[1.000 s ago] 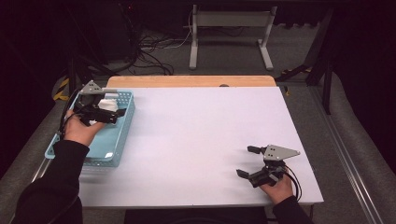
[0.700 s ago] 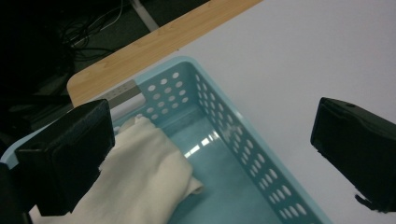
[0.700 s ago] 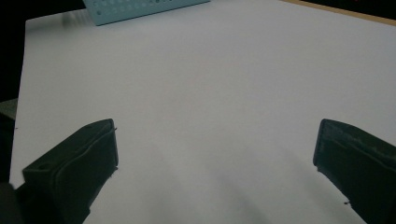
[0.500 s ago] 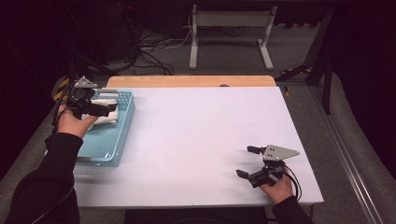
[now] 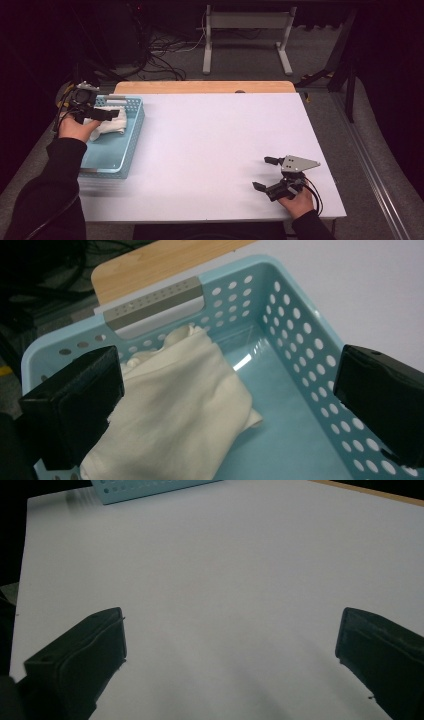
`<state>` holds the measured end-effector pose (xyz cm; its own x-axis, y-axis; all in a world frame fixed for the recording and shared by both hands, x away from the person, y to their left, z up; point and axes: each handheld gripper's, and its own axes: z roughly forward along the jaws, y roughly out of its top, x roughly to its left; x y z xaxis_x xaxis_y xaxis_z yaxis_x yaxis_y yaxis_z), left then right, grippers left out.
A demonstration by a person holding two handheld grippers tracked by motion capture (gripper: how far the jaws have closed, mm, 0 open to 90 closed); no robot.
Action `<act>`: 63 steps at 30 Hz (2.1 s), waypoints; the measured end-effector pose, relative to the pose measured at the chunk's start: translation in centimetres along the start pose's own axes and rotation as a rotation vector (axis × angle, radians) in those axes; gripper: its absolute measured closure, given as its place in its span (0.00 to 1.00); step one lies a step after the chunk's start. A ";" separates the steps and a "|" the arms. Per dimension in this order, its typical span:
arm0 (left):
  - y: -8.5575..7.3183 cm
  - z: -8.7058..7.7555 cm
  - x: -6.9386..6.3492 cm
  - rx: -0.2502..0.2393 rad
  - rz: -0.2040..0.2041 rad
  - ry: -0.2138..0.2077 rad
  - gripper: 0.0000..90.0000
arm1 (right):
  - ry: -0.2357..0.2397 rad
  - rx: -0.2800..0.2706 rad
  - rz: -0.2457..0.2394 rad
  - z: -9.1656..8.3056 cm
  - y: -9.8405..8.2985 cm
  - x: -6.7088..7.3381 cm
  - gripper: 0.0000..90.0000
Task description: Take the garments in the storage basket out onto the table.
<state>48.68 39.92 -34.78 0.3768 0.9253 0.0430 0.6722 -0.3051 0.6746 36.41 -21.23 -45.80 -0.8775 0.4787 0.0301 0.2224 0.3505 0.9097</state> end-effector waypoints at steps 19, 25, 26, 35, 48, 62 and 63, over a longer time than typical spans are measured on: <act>-0.1 2.3 1.7 0.105 -0.070 0.149 0.05 | 0.001 0.003 0.001 0.0 0.0 0.0 0.01; -0.7 3.4 2.4 0.107 -0.093 0.116 0.05 | 0.003 0.001 0.000 0.0 0.0 0.0 0.01; -0.7 3.4 2.4 0.107 -0.093 0.116 0.05 | 0.003 0.001 0.000 0.0 0.0 0.0 0.01; -1.2 4.6 3.2 0.122 -0.147 0.093 0.05 | 0.008 -0.002 0.006 0.0 0.0 0.0 0.01; -1.8 6.3 2.9 0.215 -0.152 0.091 0.04 | 0.006 0.000 0.004 0.0 0.0 0.0 0.01; -2.2 6.0 2.8 0.271 -0.096 0.122 0.70 | 0.006 -0.001 0.004 0.0 0.0 0.0 0.01; -2.3 6.0 2.8 0.268 -0.095 0.122 0.72 | 0.006 -0.001 0.004 0.0 0.0 0.0 0.01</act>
<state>52.03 41.90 -40.56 0.2361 0.9678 0.0879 0.8511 -0.2496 0.4619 36.44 -21.27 -45.81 -0.8792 0.4751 0.0359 0.2253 0.3481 0.9100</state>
